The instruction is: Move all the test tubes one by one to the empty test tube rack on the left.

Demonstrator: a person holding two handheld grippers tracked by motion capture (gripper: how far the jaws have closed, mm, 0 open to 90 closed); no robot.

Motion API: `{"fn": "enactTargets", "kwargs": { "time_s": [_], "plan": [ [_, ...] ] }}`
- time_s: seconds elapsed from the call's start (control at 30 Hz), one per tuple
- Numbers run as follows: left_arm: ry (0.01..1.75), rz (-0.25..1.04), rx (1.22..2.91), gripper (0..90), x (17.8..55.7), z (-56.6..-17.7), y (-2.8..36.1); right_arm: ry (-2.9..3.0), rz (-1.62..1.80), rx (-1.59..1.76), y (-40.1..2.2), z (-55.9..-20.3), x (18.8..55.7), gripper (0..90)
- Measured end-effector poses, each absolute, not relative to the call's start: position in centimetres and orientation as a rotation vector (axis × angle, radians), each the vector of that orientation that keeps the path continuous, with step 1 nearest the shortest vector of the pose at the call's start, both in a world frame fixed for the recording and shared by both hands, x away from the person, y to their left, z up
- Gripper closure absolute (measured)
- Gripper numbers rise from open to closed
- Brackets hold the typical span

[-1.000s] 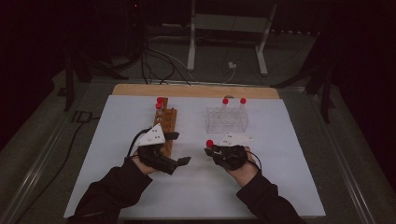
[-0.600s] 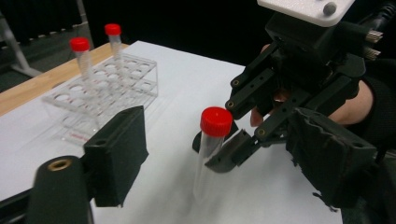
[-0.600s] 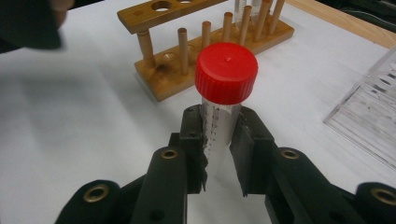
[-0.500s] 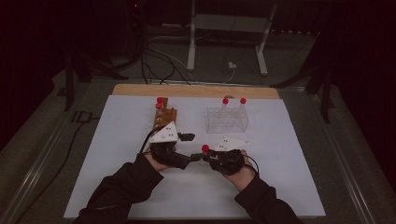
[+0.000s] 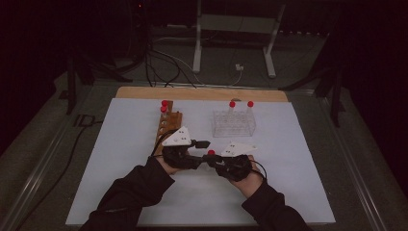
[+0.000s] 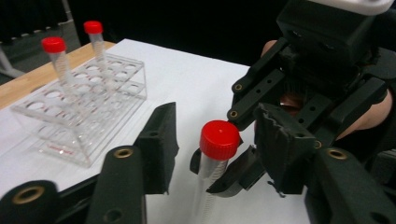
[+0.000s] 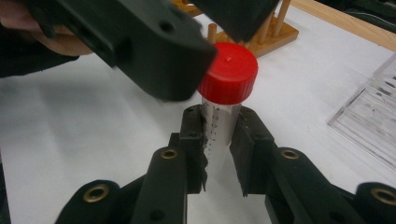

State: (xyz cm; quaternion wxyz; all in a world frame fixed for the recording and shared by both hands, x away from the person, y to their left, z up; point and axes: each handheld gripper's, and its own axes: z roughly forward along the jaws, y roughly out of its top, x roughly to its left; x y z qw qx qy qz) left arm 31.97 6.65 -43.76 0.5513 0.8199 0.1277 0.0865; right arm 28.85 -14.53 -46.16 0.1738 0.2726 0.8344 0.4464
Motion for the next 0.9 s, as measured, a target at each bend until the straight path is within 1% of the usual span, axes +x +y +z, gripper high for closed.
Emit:
{"fn": "enactTargets", "kwargs": {
  "time_s": [0.4, 0.9],
  "plan": [
    [0.288, 0.195, 1.962, 70.1, 32.20, -44.23, 6.00, 2.364, 1.268, 0.770, -14.68, -46.09, 28.88, 74.5],
    [0.267, 0.223, 1.978, 72.0, 32.08, -43.82, 6.05, 2.368, 1.271, 0.768, -14.77, -45.87, 28.83, 74.2]
  ]
}}
